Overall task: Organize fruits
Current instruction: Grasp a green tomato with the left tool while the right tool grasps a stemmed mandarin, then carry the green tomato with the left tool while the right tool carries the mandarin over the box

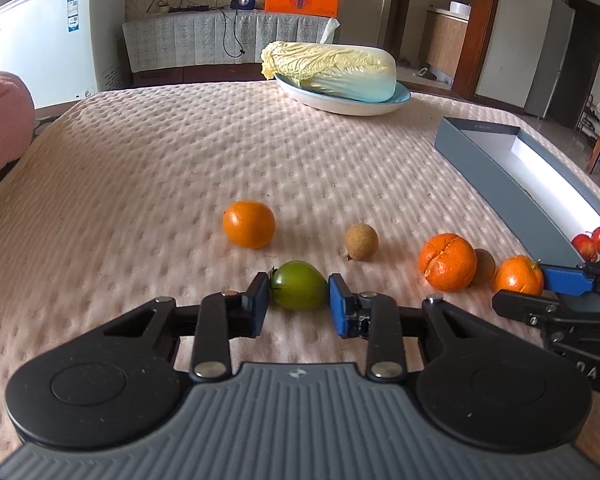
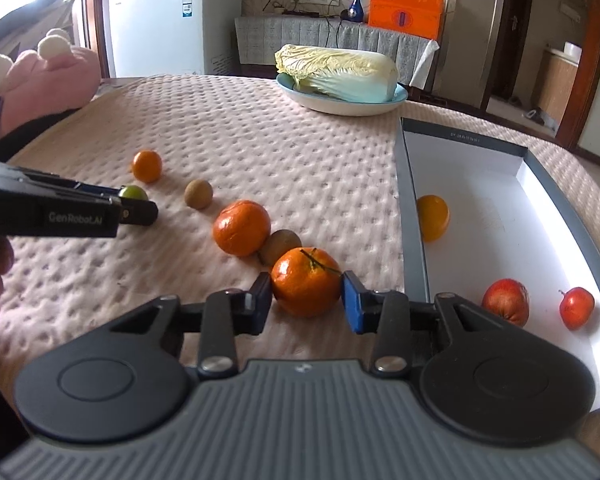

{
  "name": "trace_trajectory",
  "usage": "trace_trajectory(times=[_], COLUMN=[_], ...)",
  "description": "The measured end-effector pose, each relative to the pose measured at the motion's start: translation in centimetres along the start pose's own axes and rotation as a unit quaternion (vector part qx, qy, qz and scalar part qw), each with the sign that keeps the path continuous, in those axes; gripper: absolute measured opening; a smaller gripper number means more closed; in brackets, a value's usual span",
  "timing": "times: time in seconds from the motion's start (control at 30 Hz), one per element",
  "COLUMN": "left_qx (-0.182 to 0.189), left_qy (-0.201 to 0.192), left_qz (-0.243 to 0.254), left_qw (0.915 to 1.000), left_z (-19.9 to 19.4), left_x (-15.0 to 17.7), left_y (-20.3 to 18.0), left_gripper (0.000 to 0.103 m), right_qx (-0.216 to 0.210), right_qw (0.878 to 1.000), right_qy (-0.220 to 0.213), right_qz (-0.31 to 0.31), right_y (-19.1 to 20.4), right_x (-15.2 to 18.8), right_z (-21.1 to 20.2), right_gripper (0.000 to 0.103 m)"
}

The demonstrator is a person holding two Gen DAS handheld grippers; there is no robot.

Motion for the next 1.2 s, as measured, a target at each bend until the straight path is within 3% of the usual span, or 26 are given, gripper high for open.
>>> trace_trajectory(times=[0.27,0.77,1.2], left_qx=[-0.005,-0.001,0.036], left_qy=[-0.003,-0.032,-0.046], left_qz=[-0.005,-0.004,0.02], left_qw=[1.0,0.9995,0.9981], left_z=[-0.9,-3.9,-4.5], left_x=[-0.2,-1.3,-2.0], left_y=[0.0,-2.8,-9.0], left_gripper=[0.036,0.036,0.036], right_qx=[-0.086,-0.104,-0.091], right_qw=[0.993,0.99,0.989], right_qy=[-0.006,-0.058,-0.088], right_qz=[0.084,0.076,0.073], right_y=[-0.7,-1.0,-3.3], right_x=[-0.4,-1.2,-0.6], right_z=[-1.7,-6.0,-8.8], right_gripper=[0.04,0.04,0.04])
Point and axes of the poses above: each gripper's, at about its wrist camera, not at the fingertips, and z roughly the way its jaws point, y to its left, x to its underside, the point moved 9 cm from there along z, roughly the way its jaws point, and after that the axes turned 10 degrees about y, right-handed, at the moved point
